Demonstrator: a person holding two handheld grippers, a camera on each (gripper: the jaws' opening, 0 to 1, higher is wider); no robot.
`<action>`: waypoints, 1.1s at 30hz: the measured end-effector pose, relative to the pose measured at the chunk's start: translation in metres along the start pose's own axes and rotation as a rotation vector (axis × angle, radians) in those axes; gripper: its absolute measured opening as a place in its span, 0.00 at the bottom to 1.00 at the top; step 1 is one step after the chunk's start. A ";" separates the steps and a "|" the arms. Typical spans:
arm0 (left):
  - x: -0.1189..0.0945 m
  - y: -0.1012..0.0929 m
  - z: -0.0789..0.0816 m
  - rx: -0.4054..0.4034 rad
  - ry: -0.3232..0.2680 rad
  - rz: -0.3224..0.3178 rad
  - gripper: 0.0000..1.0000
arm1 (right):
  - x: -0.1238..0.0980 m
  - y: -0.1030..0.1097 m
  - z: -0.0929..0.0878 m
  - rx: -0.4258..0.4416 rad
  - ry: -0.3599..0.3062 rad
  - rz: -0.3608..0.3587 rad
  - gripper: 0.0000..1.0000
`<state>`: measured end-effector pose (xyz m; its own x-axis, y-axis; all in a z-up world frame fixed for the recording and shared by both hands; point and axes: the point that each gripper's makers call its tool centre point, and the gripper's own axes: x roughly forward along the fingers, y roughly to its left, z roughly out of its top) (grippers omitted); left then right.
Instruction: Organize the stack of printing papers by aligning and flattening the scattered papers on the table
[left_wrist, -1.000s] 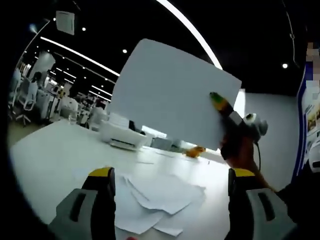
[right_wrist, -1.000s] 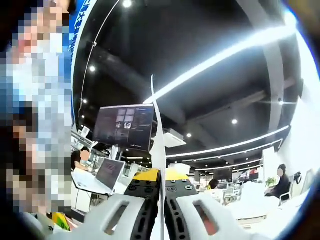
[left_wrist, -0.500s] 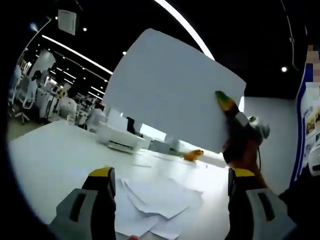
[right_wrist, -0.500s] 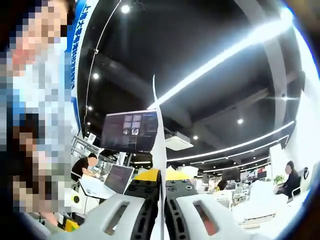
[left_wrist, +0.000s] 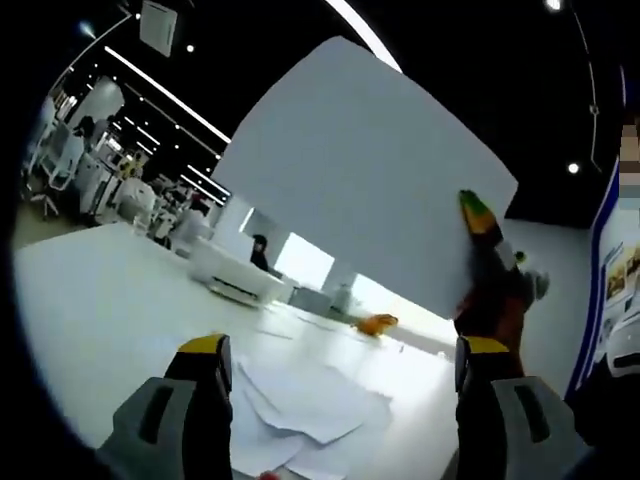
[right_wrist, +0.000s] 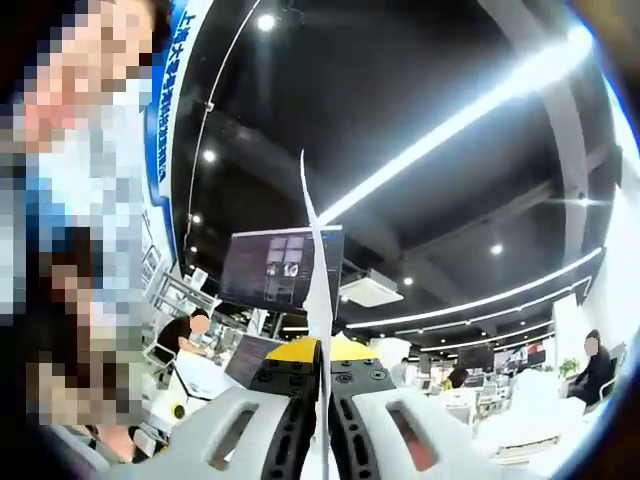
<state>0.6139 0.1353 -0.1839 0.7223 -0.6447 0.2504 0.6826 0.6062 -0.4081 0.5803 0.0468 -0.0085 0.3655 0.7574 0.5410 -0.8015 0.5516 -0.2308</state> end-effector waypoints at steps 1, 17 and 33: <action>0.000 0.000 0.000 -0.003 -0.001 -0.002 0.95 | 0.001 0.002 0.001 0.004 -0.003 0.007 0.00; 0.005 -0.003 0.021 -0.063 -0.083 -0.033 0.95 | 0.002 0.015 0.007 0.079 -0.029 0.048 0.00; 0.008 0.005 0.046 -0.084 -0.176 -0.033 0.95 | 0.004 0.030 0.010 0.114 -0.042 0.085 0.00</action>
<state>0.6280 0.1548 -0.1431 0.7129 -0.5675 0.4119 0.6999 0.5402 -0.4671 0.5529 0.0625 -0.0051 0.2759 0.7833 0.5570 -0.8783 0.4408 -0.1849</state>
